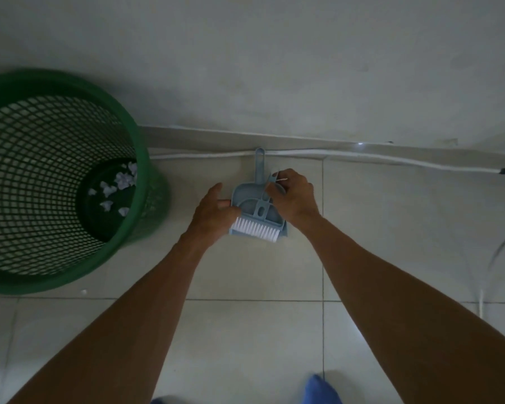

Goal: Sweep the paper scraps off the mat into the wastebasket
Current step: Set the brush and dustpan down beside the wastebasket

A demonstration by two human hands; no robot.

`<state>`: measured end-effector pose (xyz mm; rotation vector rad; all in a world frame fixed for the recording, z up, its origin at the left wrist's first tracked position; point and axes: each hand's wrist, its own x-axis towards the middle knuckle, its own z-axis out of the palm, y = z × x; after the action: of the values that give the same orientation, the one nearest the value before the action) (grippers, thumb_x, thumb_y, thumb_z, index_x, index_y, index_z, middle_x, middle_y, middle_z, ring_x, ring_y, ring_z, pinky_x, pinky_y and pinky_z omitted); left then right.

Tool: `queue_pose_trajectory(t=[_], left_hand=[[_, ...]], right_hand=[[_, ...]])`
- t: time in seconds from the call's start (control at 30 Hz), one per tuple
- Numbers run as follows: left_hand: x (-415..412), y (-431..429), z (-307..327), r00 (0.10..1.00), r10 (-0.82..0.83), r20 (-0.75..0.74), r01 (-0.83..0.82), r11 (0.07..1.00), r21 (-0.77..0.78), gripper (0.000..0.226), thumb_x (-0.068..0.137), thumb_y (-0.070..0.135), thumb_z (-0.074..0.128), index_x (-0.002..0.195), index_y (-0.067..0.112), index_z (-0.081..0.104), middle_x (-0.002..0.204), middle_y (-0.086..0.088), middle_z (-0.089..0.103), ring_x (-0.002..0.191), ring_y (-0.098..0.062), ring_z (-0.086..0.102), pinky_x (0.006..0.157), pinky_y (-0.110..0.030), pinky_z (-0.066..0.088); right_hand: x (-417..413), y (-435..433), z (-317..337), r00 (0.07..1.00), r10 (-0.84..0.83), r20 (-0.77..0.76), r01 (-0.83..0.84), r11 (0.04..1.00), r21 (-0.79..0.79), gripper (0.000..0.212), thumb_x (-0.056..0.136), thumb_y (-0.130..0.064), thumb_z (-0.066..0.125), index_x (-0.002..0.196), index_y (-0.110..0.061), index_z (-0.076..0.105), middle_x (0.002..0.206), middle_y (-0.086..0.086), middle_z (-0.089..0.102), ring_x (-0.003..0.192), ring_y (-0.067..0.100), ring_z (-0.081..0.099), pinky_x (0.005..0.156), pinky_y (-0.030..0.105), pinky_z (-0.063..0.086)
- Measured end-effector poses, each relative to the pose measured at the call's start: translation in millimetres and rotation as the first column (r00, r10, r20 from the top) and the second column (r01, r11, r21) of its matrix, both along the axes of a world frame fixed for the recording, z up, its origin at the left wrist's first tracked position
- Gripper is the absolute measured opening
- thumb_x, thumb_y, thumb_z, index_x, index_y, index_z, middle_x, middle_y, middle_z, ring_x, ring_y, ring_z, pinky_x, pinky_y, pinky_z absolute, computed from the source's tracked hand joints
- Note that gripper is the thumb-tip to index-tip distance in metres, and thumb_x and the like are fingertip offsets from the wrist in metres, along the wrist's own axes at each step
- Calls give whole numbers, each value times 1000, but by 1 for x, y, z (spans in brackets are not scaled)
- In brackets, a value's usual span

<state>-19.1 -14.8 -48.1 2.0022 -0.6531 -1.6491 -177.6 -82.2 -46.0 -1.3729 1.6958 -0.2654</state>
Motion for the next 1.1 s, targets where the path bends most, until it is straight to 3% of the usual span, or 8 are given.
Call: queue_pose_trajectory(t=[0.17, 0.23, 0.3, 0.5, 0.77, 0.97, 1.1], left_hand=[[-5, -5, 3, 1000, -16, 22, 16, 1000, 7, 73, 89, 14, 59, 152, 19, 23, 145, -6, 50, 128, -23, 51, 111, -43, 39], [-8, -7, 11, 996, -73, 54, 73, 997, 3, 74, 90, 14, 57, 153, 19, 18, 148, -6, 46, 133, -22, 45, 114, -39, 34], [-7, -5, 23, 987, -121, 108, 121, 993, 9, 75, 91, 14, 53, 154, 22, 13, 151, -7, 41, 136, -23, 42, 114, -36, 33], [-3, 11, 77, 907, -339, 249, 335, 940, 61, 76, 94, 22, 50, 155, 25, 5, 158, -7, 28, 141, -25, 34, 113, -38, 34], [-3, 10, 243, 822, -428, 375, 456, 890, 16, 68, 97, 23, 45, 154, 17, 8, 159, -11, 24, 144, -25, 28, 115, -33, 25], [0, 23, 406, 767, -415, 490, 472, 882, 8, 63, 99, 29, 43, 154, 16, 15, 159, -9, 26, 145, -24, 27, 117, -33, 21], [1, 39, 516, 725, -437, 532, 509, 861, 12, 61, 99, 34, 42, 154, 18, 19, 155, -11, 33, 143, -27, 32, 115, -40, 28]], right_hand=[[2, 1, -1, 999, 36, -14, -35, 999, 32, 22, 89, -22, 56, 95, -2, 65, 92, 16, 71, 92, 34, 65, 77, 41, 55], [0, 1, 4, 999, 41, -4, -41, 995, 86, 33, 91, -29, 55, 116, -9, 64, 115, 13, 69, 110, 33, 62, 92, 43, 53], [-4, 3, 13, 998, 58, -21, -54, 987, 150, 52, 95, -36, 54, 141, -13, 49, 138, 11, 57, 128, 30, 52, 107, 42, 44], [-19, 24, 68, 947, 275, -164, -252, 956, 148, 65, 99, -44, 46, 153, -10, 30, 159, 10, 32, 146, 24, 28, 117, 31, 21], [-9, 35, 237, 905, 395, -156, -365, 912, 189, 64, 101, -49, 39, 153, -15, 30, 160, 6, 31, 146, 23, 28, 116, 32, 21], [-1, 46, 404, 892, 419, -171, -402, 907, 127, 59, 100, -49, 40, 146, -12, 42, 150, 12, 45, 138, 27, 40, 111, 34, 30], [13, 54, 513, 911, 380, -157, -378, 925, 43, 63, 99, -51, 42, 146, -9, 43, 148, 15, 48, 137, 30, 43, 113, 38, 35]])
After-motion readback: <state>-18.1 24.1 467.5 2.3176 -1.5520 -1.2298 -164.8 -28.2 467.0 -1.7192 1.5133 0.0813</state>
